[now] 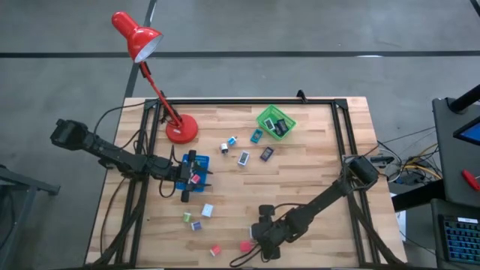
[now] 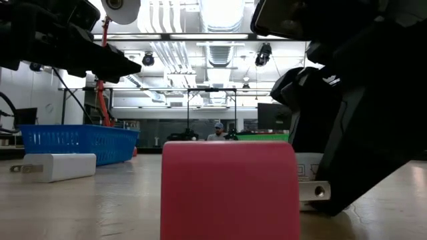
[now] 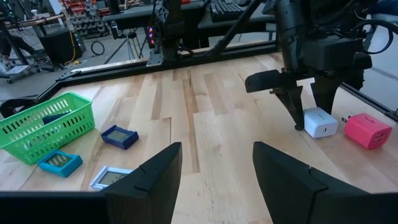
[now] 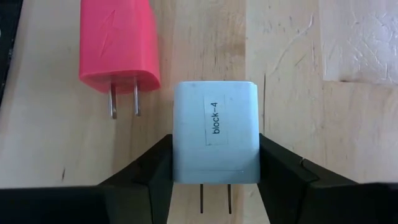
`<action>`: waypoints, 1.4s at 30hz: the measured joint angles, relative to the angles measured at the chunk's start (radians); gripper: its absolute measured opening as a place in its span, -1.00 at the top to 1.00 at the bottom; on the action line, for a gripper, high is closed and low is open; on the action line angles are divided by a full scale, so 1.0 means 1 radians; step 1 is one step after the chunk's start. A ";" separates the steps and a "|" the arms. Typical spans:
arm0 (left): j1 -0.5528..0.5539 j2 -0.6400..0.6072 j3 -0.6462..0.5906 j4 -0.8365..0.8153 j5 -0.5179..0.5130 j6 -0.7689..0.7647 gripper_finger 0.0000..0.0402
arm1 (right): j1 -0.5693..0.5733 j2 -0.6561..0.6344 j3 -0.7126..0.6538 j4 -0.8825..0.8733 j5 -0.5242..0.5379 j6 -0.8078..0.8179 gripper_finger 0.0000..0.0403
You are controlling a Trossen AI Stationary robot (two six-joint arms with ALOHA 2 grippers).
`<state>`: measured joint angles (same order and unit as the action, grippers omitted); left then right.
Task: Pick & Place Office items
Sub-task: Put the right white charger adapter into the blue basket
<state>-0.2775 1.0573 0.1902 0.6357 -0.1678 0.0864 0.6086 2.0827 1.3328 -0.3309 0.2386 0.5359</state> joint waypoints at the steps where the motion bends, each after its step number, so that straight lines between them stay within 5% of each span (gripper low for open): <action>1: 0.000 0.000 0.000 0.000 0.000 0.000 0.01 | 0.000 0.000 -0.001 0.000 0.000 0.000 0.14; 20: 0.000 0.000 0.000 0.000 -0.001 0.000 0.01 | 0.003 0.000 -0.003 0.000 0.033 -0.048 0.14; 33: 0.000 0.000 0.000 0.000 -0.001 0.008 0.01 | -0.003 0.002 -0.011 0.090 0.227 -0.149 0.14; 42: 0.000 0.000 0.000 0.012 0.016 0.018 0.01 | -0.047 0.002 -0.026 0.310 0.324 -0.321 0.14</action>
<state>-0.2779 1.0573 0.1902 0.6481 -0.1519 0.1046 0.5614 2.0842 1.3065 -0.0205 0.5622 0.2146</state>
